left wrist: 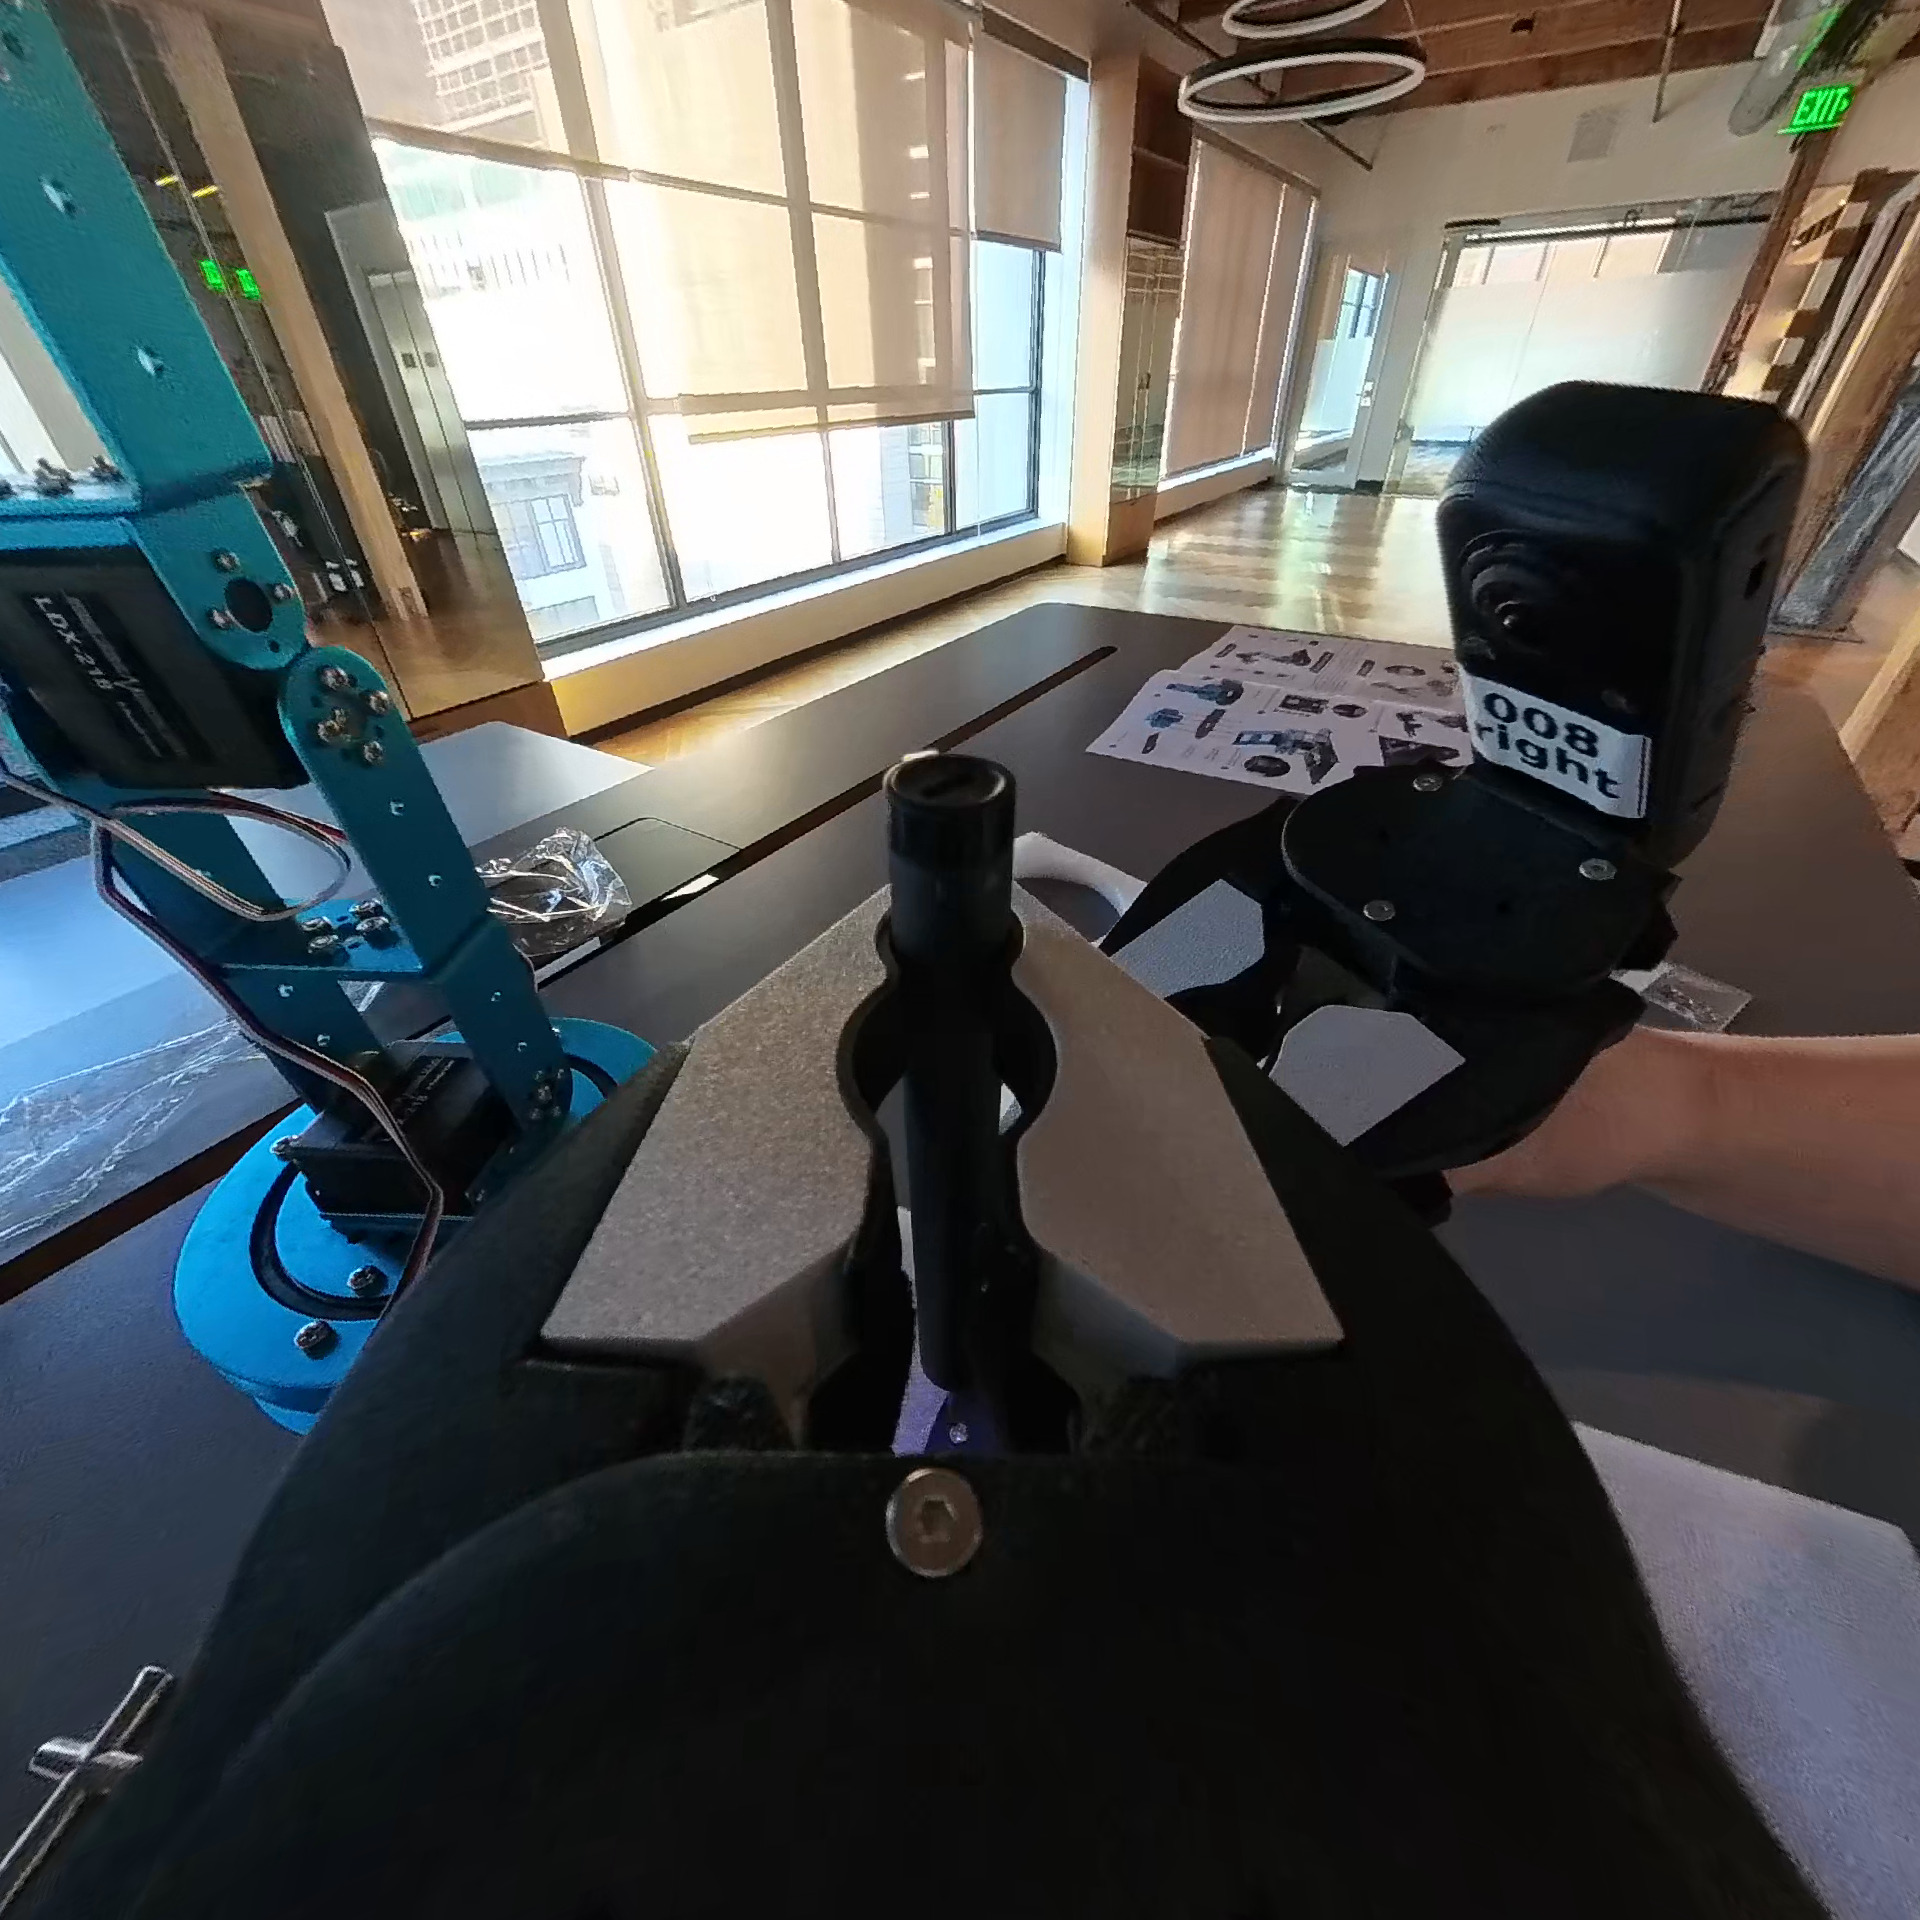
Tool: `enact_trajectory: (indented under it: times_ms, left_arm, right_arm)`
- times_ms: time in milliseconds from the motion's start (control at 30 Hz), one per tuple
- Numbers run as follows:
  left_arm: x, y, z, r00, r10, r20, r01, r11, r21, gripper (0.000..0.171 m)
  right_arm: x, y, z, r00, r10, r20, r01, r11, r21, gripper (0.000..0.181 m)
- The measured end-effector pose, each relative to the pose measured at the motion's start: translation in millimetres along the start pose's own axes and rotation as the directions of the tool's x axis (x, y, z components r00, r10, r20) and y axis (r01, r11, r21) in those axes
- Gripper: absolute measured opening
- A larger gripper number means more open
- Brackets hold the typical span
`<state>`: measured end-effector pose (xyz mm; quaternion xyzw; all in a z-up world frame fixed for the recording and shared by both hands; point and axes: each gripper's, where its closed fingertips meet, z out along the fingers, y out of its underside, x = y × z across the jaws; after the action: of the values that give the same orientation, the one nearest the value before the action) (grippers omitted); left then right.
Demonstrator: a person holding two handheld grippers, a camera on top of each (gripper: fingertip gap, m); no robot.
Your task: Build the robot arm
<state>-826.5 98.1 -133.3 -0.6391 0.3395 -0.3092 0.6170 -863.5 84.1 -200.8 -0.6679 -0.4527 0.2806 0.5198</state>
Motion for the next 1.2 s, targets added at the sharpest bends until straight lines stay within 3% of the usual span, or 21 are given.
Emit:
enact_trajectory:
  times_ms: [1200]
  left_arm:
    - [1.1,-0.4,3.0,1.000,-0.016,-0.020,0.016,1.000,0.022,0.008]
  right_arm:
    - [-0.3,2.3,-0.5,1.000,-0.020,-0.008,0.019,1.000,-0.014,0.014]
